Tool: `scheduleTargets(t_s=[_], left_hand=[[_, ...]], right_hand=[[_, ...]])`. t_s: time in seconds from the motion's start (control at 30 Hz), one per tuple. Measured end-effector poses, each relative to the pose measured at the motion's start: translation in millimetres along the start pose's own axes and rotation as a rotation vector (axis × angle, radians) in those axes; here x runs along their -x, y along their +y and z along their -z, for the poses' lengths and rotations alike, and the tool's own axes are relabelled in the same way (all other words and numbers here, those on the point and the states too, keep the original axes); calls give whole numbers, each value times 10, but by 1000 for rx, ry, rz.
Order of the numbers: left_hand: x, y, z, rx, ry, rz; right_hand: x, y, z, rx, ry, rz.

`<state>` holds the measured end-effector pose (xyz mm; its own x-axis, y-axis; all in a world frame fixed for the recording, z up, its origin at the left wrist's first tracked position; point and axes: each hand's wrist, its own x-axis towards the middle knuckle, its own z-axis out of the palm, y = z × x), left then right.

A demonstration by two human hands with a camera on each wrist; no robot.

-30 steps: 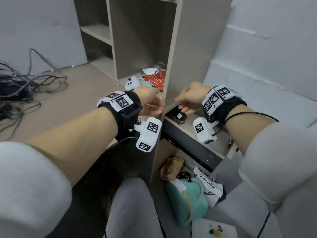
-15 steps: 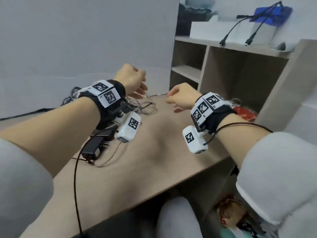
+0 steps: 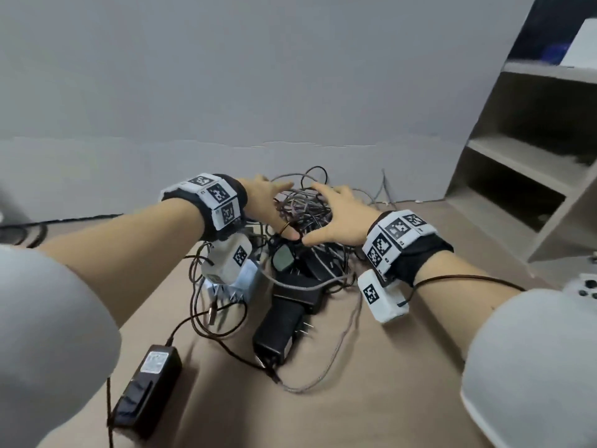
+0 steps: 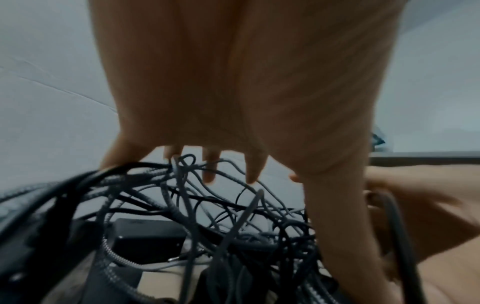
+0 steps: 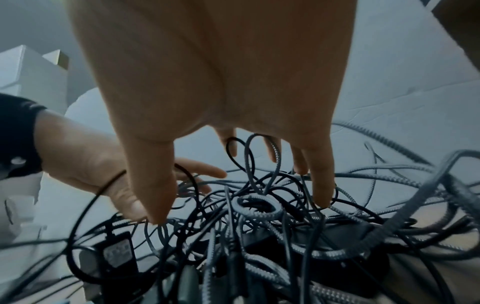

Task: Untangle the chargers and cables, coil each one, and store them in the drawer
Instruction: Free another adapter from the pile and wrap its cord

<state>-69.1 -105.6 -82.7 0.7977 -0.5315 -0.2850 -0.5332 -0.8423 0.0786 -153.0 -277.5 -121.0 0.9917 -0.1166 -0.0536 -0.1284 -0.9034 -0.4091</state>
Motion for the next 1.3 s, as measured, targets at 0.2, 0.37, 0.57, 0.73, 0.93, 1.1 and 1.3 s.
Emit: scheduleTargets(t_s=[0.2,0.37,0.57,0.73,0.93,1.1,1.3], left_hand=[[-96,14,1,-11,-172,-91],[-249,80,-66,-51,-155,-112],[-329,-8,-150,-60,-191,-133],[-190,-62,-83,248,-147,-293],[52,-149,386,729,132,-346],[365,-151,700,1043,193,-477],[634,-76,996,1390,132,-521]], right_hand=[[-288,-17,-75,225,-47,-99],[-479,-77,-98,280,-128,-111],[-470,-74,-66,319,-38,-44],[-375,-131,357,150,131,-3],[-96,-331,1060,-168,380,109],[202,-541,1424,-376,501,244],[254,-493,1341,-368,453,222]])
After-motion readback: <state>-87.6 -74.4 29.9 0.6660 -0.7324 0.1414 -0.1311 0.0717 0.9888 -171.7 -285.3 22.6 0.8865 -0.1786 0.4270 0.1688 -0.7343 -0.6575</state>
